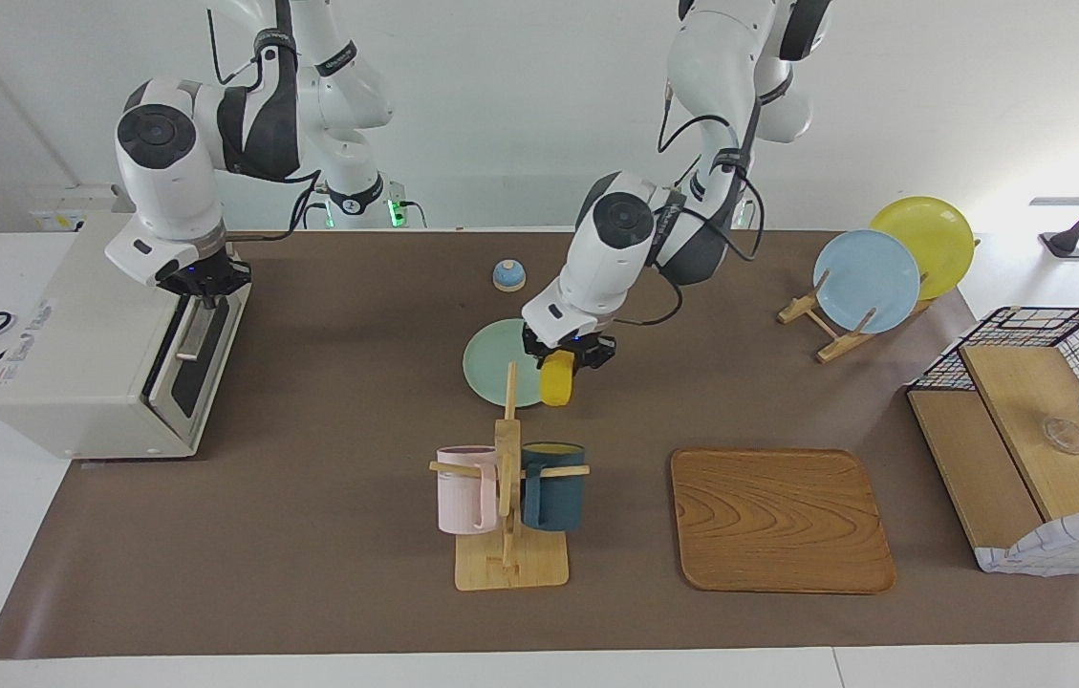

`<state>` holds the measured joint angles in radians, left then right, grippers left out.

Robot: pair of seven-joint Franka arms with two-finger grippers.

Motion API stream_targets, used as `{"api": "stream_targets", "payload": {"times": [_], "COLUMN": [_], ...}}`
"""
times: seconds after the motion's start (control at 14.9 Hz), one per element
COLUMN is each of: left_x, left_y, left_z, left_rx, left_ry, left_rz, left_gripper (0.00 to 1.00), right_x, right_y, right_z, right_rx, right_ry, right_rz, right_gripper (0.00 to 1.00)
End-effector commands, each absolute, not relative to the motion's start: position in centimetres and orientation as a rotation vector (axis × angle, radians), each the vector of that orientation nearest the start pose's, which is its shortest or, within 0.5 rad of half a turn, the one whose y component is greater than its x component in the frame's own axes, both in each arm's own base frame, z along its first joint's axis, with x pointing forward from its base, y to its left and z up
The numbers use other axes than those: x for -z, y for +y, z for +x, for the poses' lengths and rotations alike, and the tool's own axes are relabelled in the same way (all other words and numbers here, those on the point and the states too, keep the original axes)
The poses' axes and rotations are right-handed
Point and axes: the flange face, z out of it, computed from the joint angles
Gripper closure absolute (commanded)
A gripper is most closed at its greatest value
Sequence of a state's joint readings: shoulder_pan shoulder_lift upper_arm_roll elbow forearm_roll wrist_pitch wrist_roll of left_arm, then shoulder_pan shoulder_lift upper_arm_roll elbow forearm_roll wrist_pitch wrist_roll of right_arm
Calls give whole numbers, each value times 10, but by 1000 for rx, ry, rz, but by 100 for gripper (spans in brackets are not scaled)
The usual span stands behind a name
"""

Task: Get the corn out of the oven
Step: 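Carry the corn with the left gripper onto the wooden tray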

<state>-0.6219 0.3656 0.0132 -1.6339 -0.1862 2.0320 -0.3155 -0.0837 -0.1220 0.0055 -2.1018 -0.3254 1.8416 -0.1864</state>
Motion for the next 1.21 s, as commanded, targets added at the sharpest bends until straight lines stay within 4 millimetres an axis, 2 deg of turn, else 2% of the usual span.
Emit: {"api": "stream_targets", "payload": {"times": [0.0, 0.2, 0.27, 0.4, 0.61, 0.67, 0.74, 0.88, 1.01, 1.08, 1.14], "left_x": [-426, -416, -415, -399, -391, -386, -380, -370, -360, -358, -351], "left_y": [-338, -276, -265, -249, -217, -205, -201, -181, -169, -158, -154], "left_z": [577, 616, 627, 660, 698, 710, 717, 729, 736, 742, 747], "left_rx": [-48, -29, -18, -11, 46, 68, 82, 132, 156, 179, 190], "left_ry": [277, 231, 222, 173, 86, 68, 65, 73, 115, 119, 113], "left_rz": [-3244, -3248, -3250, -3253, -3265, -3267, -3268, -3267, -3260, -3259, -3259], "left_gripper": [100, 100, 100, 100, 100, 100, 100, 100, 100, 100, 100], "right_x": [-481, -511, -520, -534, -542, -544, -549, -563, -562, -561, -559], "right_y": [-66, -64, -61, -50, -36, -33, -27, -10, 1, 2, 3], "right_z": [498, 503, 504, 509, 520, 521, 524, 532, 538, 537, 536], "right_rx": [-298, -314, -310, -283, -216, -218, -228, -233, -256, -263, -270], "right_ry": [-414, -453, -452, -446, -366, -340, -293, -204, -191, -179, -167], "right_rz": [-3408, -3393, -3394, -3366, -3232, -3188, -3128, -3118, -3111, -3111, -3110], "right_gripper": [100, 100, 100, 100, 100, 93, 90, 93, 92, 86, 56]}}
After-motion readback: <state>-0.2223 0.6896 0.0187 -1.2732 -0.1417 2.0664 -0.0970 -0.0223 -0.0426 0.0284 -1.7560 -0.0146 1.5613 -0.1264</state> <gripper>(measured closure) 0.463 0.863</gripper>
